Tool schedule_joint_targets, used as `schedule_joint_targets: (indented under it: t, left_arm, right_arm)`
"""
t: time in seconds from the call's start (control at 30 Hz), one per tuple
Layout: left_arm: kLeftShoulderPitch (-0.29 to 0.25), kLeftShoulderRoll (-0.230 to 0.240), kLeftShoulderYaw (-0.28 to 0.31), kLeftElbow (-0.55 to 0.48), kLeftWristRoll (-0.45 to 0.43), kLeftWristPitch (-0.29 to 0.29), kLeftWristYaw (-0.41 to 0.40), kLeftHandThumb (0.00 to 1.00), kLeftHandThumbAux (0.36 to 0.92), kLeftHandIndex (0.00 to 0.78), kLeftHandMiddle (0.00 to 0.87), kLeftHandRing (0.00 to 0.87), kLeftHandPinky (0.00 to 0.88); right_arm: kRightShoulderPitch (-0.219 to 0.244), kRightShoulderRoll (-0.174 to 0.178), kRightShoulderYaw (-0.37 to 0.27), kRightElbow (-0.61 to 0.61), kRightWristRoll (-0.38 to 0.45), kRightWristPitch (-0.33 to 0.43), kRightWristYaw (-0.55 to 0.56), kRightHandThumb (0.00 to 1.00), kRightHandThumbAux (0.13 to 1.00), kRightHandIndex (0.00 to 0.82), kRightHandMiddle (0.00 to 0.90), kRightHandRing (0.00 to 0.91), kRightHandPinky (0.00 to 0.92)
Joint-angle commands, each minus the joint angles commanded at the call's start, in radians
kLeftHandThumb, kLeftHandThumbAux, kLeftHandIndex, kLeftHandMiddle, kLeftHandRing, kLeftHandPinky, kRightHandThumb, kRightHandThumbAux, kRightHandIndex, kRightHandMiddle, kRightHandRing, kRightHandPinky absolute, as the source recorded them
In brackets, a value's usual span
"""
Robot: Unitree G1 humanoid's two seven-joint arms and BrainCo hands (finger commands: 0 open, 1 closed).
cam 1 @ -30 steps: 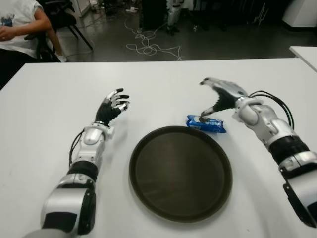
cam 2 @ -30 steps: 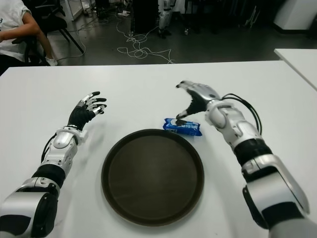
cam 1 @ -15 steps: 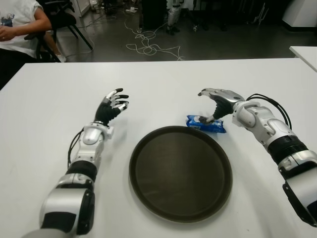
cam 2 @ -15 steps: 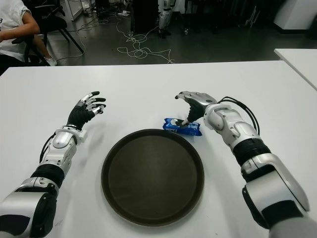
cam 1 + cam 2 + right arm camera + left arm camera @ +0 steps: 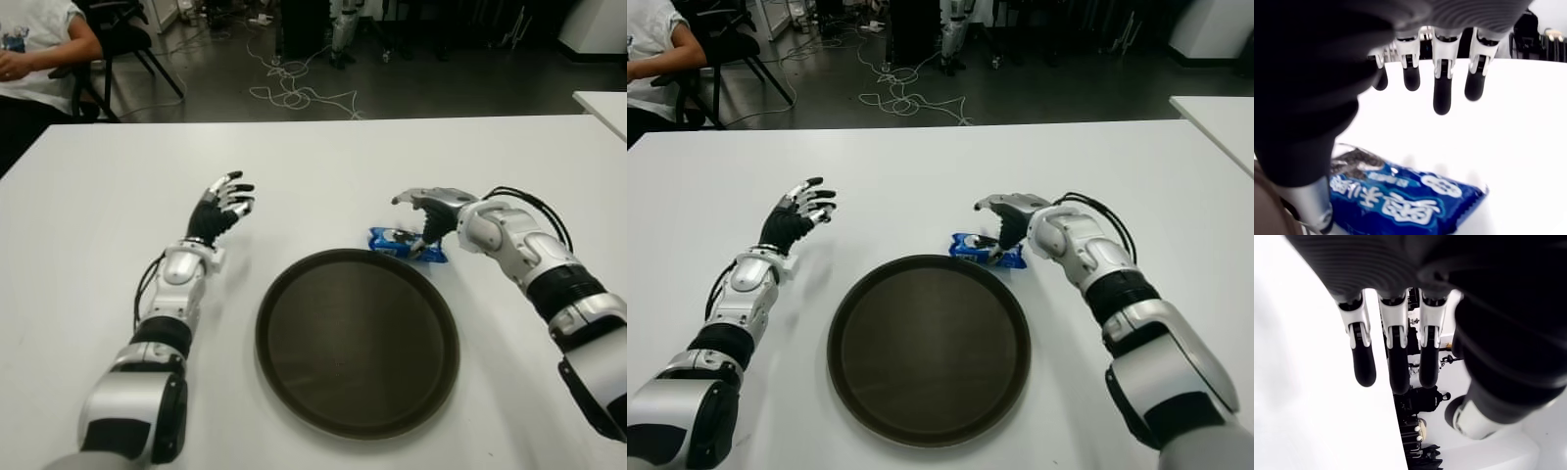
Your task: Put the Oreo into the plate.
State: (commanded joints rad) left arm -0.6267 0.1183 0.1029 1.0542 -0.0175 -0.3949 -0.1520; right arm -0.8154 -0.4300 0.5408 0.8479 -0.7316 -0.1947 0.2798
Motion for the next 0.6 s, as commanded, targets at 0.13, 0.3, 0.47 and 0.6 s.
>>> schedule_joint_targets:
  t: [0.13,0.3,0.47,0.6]
  left_arm:
    - [-0.001,0.002,-0.003,0.001,0.005,-0.001,0.004,0.373,0.796,0.164,0.274,0.276,0.312]
    - [-0.002,0.002,-0.003,0.002,0.005,0.002,0.008,0.375,0.804,0.161,0.272,0.275,0.311]
    - [-0.001,0.001,-0.001,0.001,0.002,0.000,0.005,0.392,0.809,0.162,0.271,0.274,0.306]
    - [-0.001,0.000,-0.001,-0.001,0.001,0.000,0.004,0.376,0.809,0.164,0.271,0.276,0.304]
  right_arm:
    - [0.000,0.002,0.005,0.001,-0.001,0.000,0.001,0.000,0.746,0.107,0.116,0.123,0.134]
    - [-0.002,0.005,0.010,0.006,-0.003,0.001,-0.003,0.000,0.754,0.107,0.115,0.121,0.127]
    - [0.001,0.008,0.012,0.005,-0.007,0.008,-0.006,0.000,0.750,0.104,0.110,0.114,0.119]
    - [-0.001,0.009,0.016,0.002,-0.015,0.021,0.001,0.000,0.741,0.098,0.106,0.110,0.116]
